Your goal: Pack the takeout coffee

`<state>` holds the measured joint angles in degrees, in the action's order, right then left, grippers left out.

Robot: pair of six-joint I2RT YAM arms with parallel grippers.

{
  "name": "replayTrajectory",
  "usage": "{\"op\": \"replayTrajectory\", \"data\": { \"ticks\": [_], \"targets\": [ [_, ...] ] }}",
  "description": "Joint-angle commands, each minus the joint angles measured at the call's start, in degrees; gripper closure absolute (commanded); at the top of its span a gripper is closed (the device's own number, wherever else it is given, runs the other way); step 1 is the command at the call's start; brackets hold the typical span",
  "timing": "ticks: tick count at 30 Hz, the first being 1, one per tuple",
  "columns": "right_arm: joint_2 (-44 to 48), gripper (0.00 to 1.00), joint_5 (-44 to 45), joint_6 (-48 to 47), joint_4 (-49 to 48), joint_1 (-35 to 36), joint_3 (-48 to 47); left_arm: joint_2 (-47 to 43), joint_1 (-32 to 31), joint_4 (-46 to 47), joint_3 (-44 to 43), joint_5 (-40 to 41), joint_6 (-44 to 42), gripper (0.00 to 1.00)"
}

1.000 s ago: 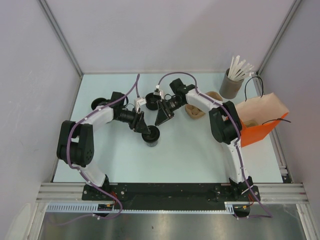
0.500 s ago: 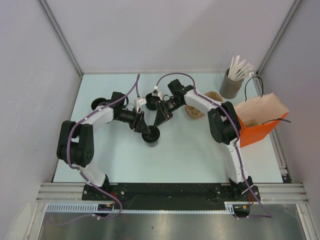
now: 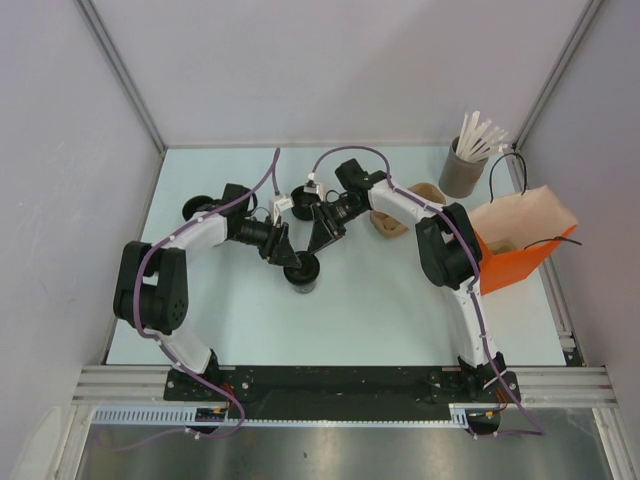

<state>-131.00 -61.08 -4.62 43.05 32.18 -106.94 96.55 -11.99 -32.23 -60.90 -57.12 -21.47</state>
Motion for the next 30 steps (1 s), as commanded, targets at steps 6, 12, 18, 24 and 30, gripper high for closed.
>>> {"op": "replayTrajectory", "data": {
  "ticks": [6,12,18,24,30],
  "targets": [
    [-0.32,0.67,16.6,-4.34,-0.86,3.06,8.14,-0.05,-1.46,-0.47,2.37,8.87,-4.1,0.45],
    [0.22,0.67,20.03,-4.43,-2.27,3.5,9.2,-0.66,-1.55,-0.64,2.46,9.83,-4.19,0.45],
    [1.71,0.65,21.97,-5.13,-1.65,4.38,6.22,-1.19,-1.55,-0.64,3.07,10.54,-4.36,0.45],
    [3.64,0.58,15.74,-3.73,-0.42,2.27,-0.02,-1.02,-1.55,-0.47,3.42,10.72,-4.28,0.46],
    [4.17,0.52,7.74,-2.67,0.55,1.04,-2.31,-1.02,-1.55,-0.47,3.6,10.8,-4.28,0.46]
  ]
}}
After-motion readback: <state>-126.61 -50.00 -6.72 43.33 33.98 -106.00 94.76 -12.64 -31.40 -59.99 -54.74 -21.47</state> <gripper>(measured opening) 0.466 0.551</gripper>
